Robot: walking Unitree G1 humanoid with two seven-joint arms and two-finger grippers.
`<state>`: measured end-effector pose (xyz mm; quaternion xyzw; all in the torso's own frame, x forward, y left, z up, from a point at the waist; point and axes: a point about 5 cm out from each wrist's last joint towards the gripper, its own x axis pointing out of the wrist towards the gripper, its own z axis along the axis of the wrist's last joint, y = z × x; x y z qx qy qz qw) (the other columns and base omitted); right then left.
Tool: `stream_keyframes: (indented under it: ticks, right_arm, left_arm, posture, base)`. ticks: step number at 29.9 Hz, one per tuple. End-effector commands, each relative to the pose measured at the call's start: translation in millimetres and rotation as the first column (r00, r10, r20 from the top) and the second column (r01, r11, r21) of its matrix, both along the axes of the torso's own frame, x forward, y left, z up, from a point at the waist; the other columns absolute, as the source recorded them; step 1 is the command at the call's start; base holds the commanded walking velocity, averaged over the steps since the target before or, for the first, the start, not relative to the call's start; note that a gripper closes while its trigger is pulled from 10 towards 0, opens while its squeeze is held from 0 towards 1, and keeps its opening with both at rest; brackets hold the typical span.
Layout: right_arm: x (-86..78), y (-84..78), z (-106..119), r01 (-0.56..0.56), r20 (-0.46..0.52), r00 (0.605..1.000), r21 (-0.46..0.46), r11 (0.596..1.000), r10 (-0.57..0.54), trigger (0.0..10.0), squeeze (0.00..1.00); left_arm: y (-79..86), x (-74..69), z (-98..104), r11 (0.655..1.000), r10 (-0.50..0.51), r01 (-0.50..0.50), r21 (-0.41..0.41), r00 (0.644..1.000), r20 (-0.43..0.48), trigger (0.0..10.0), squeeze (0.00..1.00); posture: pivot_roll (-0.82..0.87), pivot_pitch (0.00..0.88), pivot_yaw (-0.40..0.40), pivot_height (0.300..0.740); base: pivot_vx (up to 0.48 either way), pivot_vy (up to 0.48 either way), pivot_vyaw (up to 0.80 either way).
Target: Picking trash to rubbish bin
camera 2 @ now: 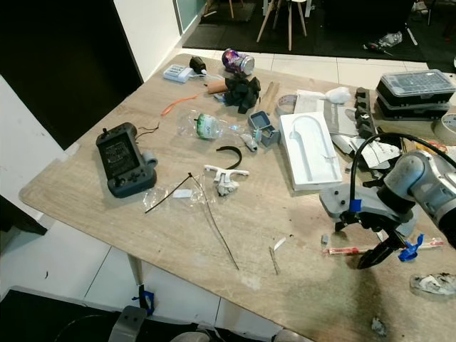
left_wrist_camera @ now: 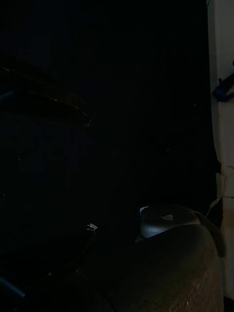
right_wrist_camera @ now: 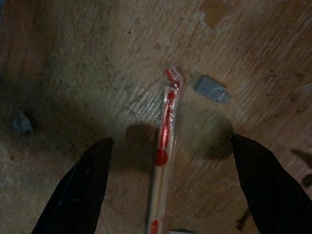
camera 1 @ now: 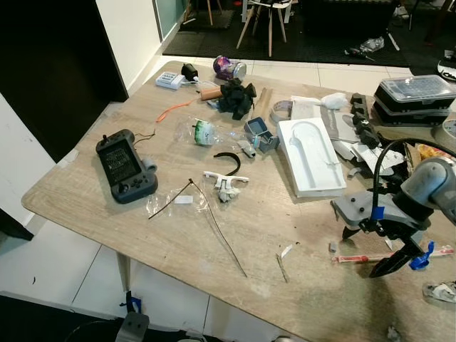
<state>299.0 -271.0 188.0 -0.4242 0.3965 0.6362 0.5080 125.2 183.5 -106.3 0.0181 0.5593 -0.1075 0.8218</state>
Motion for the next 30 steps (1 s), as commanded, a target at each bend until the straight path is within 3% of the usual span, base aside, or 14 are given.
stream_keyframes:
  ticks: [1,5,9,14,16,17,23,30]
  right_arm:
    - [-3.4,-4.2,-8.0,0.002,-0.032,0.999,-0.035,0.999,-0.003,10.0,0.00]
    - [-6.9,-6.7,-13.9,-0.010,-0.055,0.998,-0.058,0.998,0.007,10.0,0.00]
    - [-14.0,-12.3,-21.7,-0.065,-0.089,0.995,-0.147,0.987,0.052,10.0,0.00]
    - [-16.7,-8.8,-20.6,-0.101,-0.086,0.993,-0.191,0.976,0.086,10.0,0.00]
    - [-16.5,-7.7,-20.0,-0.105,-0.082,0.992,-0.194,0.975,0.091,10.0,0.00]
    - [-18.0,0.0,-19.0,-0.091,-0.079,0.994,-0.148,0.985,0.080,10.0,0.00]
    - [-21.9,9.8,-17.1,-0.028,-0.101,0.995,-0.061,0.998,0.022,10.0,0.00]
    - [-22.9,10.1,-25.5,0.047,-0.091,0.994,-0.085,0.995,-0.054,10.0,0.00]
  left_arm:
    - [-46.6,-13.0,-5.4,0.986,-0.049,0.041,-0.160,0.998,-0.047,10.0,0.00]
    - [-46.2,-13.2,-5.4,0.986,-0.047,0.038,-0.161,0.998,-0.048,10.0,0.00]
    - [-46.3,-12.1,-5.1,0.986,-0.044,0.037,-0.163,0.998,-0.044,10.0,0.00]
    - [-45.8,-12.3,-5.2,0.986,-0.046,0.038,-0.162,0.998,-0.044,10.0,0.00]
    - [-45.7,-12.4,-5.2,0.986,-0.047,0.039,-0.162,0.998,-0.044,10.0,0.00]
    - [-45.6,-12.9,-5.3,0.986,-0.049,0.041,-0.161,0.998,-0.046,10.0,0.00]
    - [-46.8,-12.9,-5.3,0.986,-0.054,0.045,-0.162,0.998,-0.046,10.0,0.00]
    - [-49.1,-12.8,-5.3,0.985,-0.056,0.048,-0.167,0.998,-0.043,10.0,0.00]
  posture:
    - [-0.09,0.149,-0.026,0.740]
    - [-0.09,0.151,-0.028,0.740]
    - [-0.09,0.151,-0.028,0.740]
    - [-0.09,0.151,-0.028,0.740]
    - [-0.09,0.151,-0.028,0.740]
    - [-0.09,0.149,-0.025,0.740]
    - [-0.10,0.142,-0.026,0.740]
    - [-0.10,0.142,-0.031,0.740]
  base:
    - [0.000,0.000,0.00]
    - [0.000,0.000,0.00]
    - [0.000,0.000,0.00]
    - [0.000,0.000,0.00]
    - [0.000,0.000,0.00]
    - [0.000,0.000,0.00]
    - [0.000,0.000,0.00]
    - [0.000,0.000,0.00]
